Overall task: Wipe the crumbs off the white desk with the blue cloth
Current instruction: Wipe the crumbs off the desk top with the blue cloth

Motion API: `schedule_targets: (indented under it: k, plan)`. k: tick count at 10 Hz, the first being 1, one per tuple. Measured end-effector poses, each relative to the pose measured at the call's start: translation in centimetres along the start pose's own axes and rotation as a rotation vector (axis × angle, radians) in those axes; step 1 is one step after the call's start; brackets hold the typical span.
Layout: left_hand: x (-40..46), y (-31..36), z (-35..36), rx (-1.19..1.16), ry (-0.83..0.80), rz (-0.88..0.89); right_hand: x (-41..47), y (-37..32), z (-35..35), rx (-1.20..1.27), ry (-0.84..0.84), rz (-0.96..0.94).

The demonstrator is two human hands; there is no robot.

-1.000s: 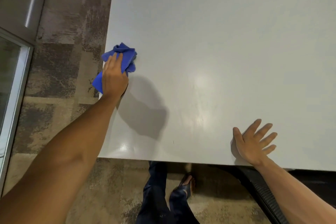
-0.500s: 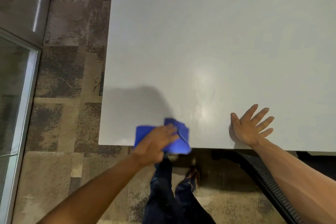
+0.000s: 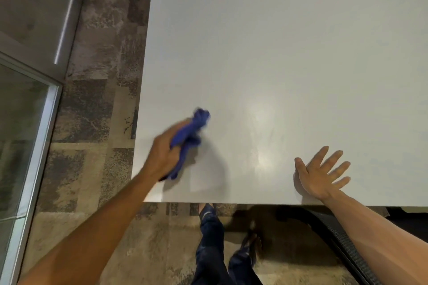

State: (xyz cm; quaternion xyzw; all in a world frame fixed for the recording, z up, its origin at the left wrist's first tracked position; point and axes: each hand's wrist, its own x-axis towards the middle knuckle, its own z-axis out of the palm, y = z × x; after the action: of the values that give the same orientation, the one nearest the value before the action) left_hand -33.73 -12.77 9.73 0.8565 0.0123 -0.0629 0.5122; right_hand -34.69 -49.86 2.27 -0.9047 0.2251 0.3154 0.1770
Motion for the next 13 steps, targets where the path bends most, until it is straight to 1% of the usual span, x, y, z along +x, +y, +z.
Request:
schedule_targets:
  k: [1, 2, 3, 4, 5, 6, 7, 8, 9, 10, 11, 12, 13]
  plan:
    - [7.4, -0.4, -3.6, -0.007, 0.219, -0.017, 0.2, -0.1, 0.5, 0.01, 0.058, 0.052]
    - [13.2, -3.0, -4.2, -0.052, 0.445, -0.132, 0.5, -0.1, 0.4, -0.013, 0.033, 0.055]
    - [15.9, -4.0, -4.0, -0.044, 0.439, -0.266, 0.8, 0.3, 0.2, 0.001, 0.013, 0.013]
    - [16.6, -6.8, -1.8, 0.107, 0.32, -0.23, 0.9, -0.2, 0.6, -0.038, -0.001, 0.093]
    - [16.2, -7.3, -1.0, 0.115, 0.215, -0.095, 0.7, -0.4, 1.4, 0.1, -0.018, 0.139]
    - [14.3, -6.4, 0.8, 0.116, 0.101, 0.008, 0.8, -0.2, 0.9, 0.002, 0.046, 0.074]
    - [12.4, -5.3, 2.5, 0.136, 0.049, 0.08, 0.8, 0.0, 1.2, 0.044, 0.11, 0.067]
    - [9.2, -3.6, 4.8, 0.138, -0.128, 0.248, 0.4, 0.0, 0.2, 0.013, 0.036, 0.051]
    - [6.6, -2.9, 6.3, 0.101, -0.279, 0.239, 0.3, 0.0, 0.5, 0.064, 0.064, 0.004]
    - [2.1, -2.9, 9.2, 0.161, -0.49, 0.163, 0.3, -0.3, 0.9, 0.065, 0.12, 0.067]
    - [-0.4, -2.3, 10.7, 0.188, -0.593, 0.164, 0.2, -0.1, 0.9, 0.049, 0.042, 0.095]
    - [-4.2, -0.9, 13.1, 0.114, -0.746, 0.254, 0.7, 0.2, 0.0, -0.003, 0.025, 0.066]
    - [-6.6, -0.3, 14.2, 0.099, -0.866, 0.293, 0.8, 0.3, -0.1, -0.014, 0.01, 0.012]
